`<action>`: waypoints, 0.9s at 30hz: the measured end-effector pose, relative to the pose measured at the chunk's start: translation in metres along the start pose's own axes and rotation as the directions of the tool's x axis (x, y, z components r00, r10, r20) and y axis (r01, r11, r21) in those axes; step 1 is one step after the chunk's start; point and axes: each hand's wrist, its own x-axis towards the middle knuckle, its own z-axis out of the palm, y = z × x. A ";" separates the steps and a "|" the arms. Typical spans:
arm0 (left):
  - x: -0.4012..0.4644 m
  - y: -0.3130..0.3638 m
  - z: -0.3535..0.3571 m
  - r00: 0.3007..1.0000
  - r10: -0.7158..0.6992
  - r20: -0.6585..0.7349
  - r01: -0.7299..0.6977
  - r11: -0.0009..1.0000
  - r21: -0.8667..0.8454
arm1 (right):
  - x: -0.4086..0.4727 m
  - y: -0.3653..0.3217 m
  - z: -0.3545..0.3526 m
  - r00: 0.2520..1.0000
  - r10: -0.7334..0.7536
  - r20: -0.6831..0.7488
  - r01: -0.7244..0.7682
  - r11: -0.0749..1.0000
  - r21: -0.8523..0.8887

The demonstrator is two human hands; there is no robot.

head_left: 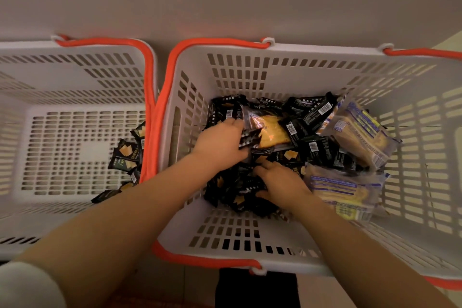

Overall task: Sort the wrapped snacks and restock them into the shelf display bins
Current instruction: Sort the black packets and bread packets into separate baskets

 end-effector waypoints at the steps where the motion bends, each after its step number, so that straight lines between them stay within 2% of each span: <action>1: -0.006 0.003 -0.010 0.999 0.015 -0.047 -0.020 0.995 -0.098 | -0.002 0.000 -0.001 1.000 -0.007 -0.001 0.007 1.000 -0.007; 2: -0.013 0.004 -0.020 0.996 0.047 -0.078 -0.062 0.976 -0.209 | -0.005 -0.001 -0.003 1.000 -0.012 -0.024 0.012 1.000 -0.004; 4: -0.032 0.006 -0.044 0.977 0.138 -0.165 -0.192 0.907 -0.375 | -0.013 -0.008 -0.012 0.985 0.000 -0.170 0.011 0.998 0.058; 6: -0.054 0.002 -0.065 0.939 0.170 -0.300 -0.295 0.848 -0.441 | -0.021 -0.020 -0.028 0.924 0.055 -0.378 0.031 0.976 0.216; 7: -0.065 -0.001 -0.072 0.919 0.140 -0.368 -0.312 0.830 -0.462 | -0.025 -0.028 -0.040 0.883 0.101 -0.457 0.058 0.945 0.321; 10: -0.095 -0.014 -0.083 0.859 -0.080 -0.505 -0.260 0.782 -0.567 | -0.032 -0.064 -0.081 0.795 0.179 -0.579 0.191 0.833 0.520; 12: -0.114 -0.027 -0.086 0.801 -0.272 -0.533 -0.207 0.709 -0.674 | -0.034 -0.092 -0.105 0.764 0.146 -0.629 0.277 0.806 0.523; 14: -0.133 -0.045 -0.086 0.711 -0.463 -0.529 -0.195 0.593 -0.781 | -0.035 -0.122 -0.123 0.757 0.077 -0.648 0.338 0.803 0.491; 16: -0.154 -0.069 -0.084 0.618 -0.608 -0.498 -0.200 0.491 -0.848 | -0.031 -0.153 -0.133 0.769 -0.032 -0.639 0.392 0.812 0.432; 18: -0.173 -0.093 -0.078 0.568 -0.689 -0.450 -0.158 0.445 -0.881 | -0.023 -0.181 -0.138 0.800 -0.155 -0.580 0.415 0.840 0.348; 20: -0.189 -0.116 -0.067 0.557 -0.747 -0.363 -0.031 0.418 -0.908 | -0.010 -0.205 -0.137 0.824 -0.281 -0.492 0.419 0.887 0.195; 23: -0.205 -0.142 -0.045 0.535 -0.792 -0.294 0.177 0.446 -0.878 | 0.011 -0.229 -0.127 0.855 -0.435 -0.283 0.391 0.899 -0.199; 25: -0.211 -0.152 -0.035 0.543 -0.805 -0.240 0.305 0.455 -0.836 | 0.020 -0.233 -0.120 0.899 -0.421 -0.119 0.358 0.866 -0.350; 27: -0.211 -0.158 -0.029 0.607 -0.777 -0.169 0.392 0.477 -0.786 | 0.020 -0.229 -0.116 0.924 -0.381 -0.042 0.343 0.871 -0.352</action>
